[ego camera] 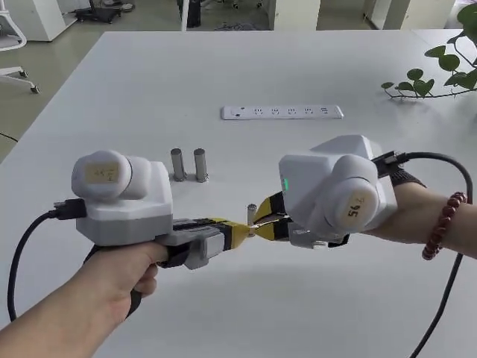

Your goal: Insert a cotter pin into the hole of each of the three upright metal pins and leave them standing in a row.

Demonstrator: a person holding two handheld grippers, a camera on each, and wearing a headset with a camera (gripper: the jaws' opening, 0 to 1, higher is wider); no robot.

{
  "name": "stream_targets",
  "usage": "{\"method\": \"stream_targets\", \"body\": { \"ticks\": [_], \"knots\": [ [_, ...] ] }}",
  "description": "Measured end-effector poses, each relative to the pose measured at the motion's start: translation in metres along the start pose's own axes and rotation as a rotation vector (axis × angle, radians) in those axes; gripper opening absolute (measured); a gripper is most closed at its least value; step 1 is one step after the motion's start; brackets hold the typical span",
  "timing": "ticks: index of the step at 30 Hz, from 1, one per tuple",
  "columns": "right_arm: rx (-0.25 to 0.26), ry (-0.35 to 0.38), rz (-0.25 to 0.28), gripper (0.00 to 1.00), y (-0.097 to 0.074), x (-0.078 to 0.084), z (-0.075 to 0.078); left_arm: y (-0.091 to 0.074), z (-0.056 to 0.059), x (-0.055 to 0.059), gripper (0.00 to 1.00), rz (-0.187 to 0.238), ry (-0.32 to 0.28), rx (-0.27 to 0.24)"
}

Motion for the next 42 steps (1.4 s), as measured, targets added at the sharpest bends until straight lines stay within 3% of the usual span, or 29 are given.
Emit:
{"method": "stream_targets", "body": {
  "ticks": [3, 5, 7, 12, 14, 16, 22, 25, 29, 33, 37, 42],
  "knots": [
    [-0.005, 0.051, 0.014, 0.04, -0.003, 0.004, 0.003, -0.002, -0.005, 0.002, 0.00, -0.015, 0.066, -0.017],
    [-0.037, 0.186, 0.047, 0.06, -0.004, 0.006, 0.001, -0.003, -0.005, 0.004, 0.00, -0.025, 0.127, -0.016],
    [-0.053, 0.276, 0.082, 0.08, -0.006, 0.005, 0.001, -0.005, -0.006, 0.007, 0.00, -0.046, 0.196, -0.023],
    [-0.113, 0.464, 0.156, 0.10, -0.010, 0.008, 0.002, -0.006, -0.006, 0.012, 0.00, -0.076, 0.331, -0.015],
    [-0.144, 0.500, 0.172, 0.10, -0.011, 0.010, -0.001, -0.006, -0.004, 0.013, 0.00, -0.085, 0.373, -0.002],
    [-0.171, 0.528, 0.180, 0.11, -0.012, 0.013, -0.005, -0.005, -0.003, 0.015, 0.00, -0.097, 0.424, 0.008],
    [-0.235, 0.562, 0.214, 0.13, -0.014, 0.013, -0.016, -0.005, 0.003, 0.021, 0.00, -0.122, 0.503, 0.050],
    [-0.283, 0.569, 0.226, 0.14, -0.013, 0.012, -0.024, -0.006, 0.010, 0.022, 0.00, -0.123, 0.548, 0.100],
    [-0.367, 0.603, 0.246, 0.13, -0.015, 0.009, -0.035, -0.007, 0.016, 0.025, 0.00, -0.133, 0.566, 0.145],
    [-0.413, 0.613, 0.270, 0.12, -0.018, 0.008, -0.040, -0.009, 0.023, 0.026, 0.00, -0.131, 0.572, 0.193],
    [-0.489, 0.671, 0.312, 0.12, -0.022, 0.004, -0.046, -0.010, 0.029, 0.029, 0.00, -0.133, 0.582, 0.235],
    [-0.520, 0.711, 0.346, 0.10, -0.026, 0.005, -0.046, -0.011, 0.038, 0.032, 0.00, -0.136, 0.600, 0.286]
  ]
}}
Point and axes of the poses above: the centre of the closed fingertips' face, and the gripper's own axes: y roughly forward along the fingers, z roughly to its right, x roughly out of its underside, the point moved 1 cm from there along -y, roughly backward along the fingers, and after that the axes turned 3 degrees about z, right-handed, at the moved point
